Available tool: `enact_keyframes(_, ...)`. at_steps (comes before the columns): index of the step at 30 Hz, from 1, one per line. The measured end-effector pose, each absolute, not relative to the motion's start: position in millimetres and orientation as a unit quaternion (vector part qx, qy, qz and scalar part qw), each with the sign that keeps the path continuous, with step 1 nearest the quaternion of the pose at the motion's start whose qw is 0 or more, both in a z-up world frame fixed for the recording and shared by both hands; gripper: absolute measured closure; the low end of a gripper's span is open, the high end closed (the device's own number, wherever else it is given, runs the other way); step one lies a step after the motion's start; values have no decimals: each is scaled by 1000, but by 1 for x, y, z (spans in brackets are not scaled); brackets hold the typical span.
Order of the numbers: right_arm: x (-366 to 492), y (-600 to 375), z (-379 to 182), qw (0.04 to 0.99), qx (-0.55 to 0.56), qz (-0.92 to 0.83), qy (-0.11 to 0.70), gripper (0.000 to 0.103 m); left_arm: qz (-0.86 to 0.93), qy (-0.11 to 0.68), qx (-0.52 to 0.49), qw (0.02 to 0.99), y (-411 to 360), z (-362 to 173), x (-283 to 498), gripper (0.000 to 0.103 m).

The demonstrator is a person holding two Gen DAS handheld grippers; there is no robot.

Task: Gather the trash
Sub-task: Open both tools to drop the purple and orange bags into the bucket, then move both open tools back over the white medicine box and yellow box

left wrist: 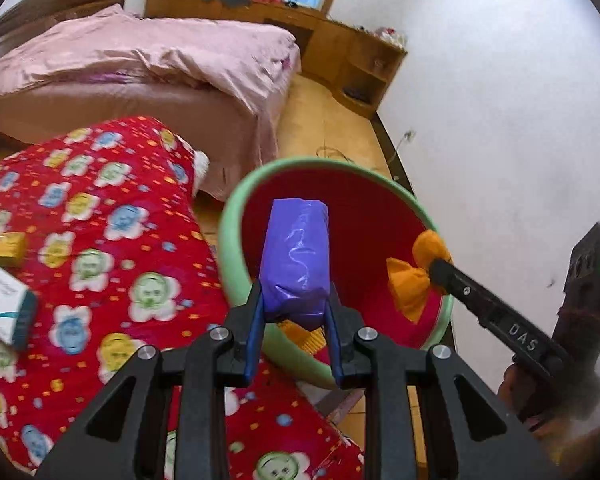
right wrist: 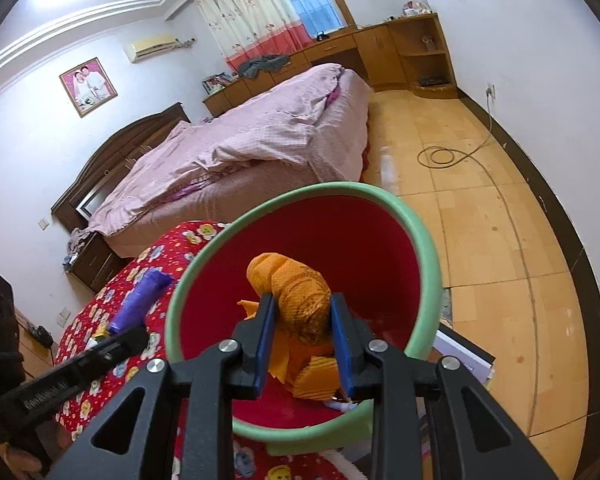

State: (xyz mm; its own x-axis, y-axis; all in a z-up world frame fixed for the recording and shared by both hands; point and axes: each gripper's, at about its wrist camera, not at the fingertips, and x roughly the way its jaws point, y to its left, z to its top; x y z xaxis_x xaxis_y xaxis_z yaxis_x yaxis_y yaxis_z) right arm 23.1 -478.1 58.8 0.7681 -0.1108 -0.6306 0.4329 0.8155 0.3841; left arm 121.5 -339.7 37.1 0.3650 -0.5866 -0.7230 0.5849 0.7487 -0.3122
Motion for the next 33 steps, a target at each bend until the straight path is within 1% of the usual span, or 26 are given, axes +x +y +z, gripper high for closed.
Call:
enact_keyframes(5,27,-483,50,899,268,-149,312,72,-357,444,11,822,-353,28,122,76)
enact_keyframes(7,28,-484,48,898,272,-145,315,68,-348,444,18,825,-356,26,122,68)
enact_keyframes(8,29,-484,47,897,274,-143,316,68,-348,442,17,826,-354,26,122,63)
enact_keyframes(9,29,-483,47,897,276,-142,315,68,-347,440,16,828,-355,26,120,55)
enact_keyframes(11,27,-482,47,897,280,-138,313,66,-339,434,15,834,-353,27,119,46)
enact_keyframes(15,25,-480,50,898,278,-138,312,64,-334,431,4,838,-345,30,119,46)
enact_keyframes(19,20,-479,52,898,278,-152,306,53,-326,435,-6,839,-335,30,120,46)
enact_keyframes(23,21,-479,51,894,277,-160,313,48,-317,443,-14,839,-325,29,123,46)
enact_keyframes(25,23,-479,49,892,276,-163,320,44,-314,444,-20,839,-319,30,123,46)
enact_keyframes(29,24,-472,48,889,276,-162,327,44,-303,438,-26,846,-303,34,125,46)
enact_keyframes(33,22,-463,55,893,271,-158,322,38,-279,434,-34,856,-282,35,135,46)
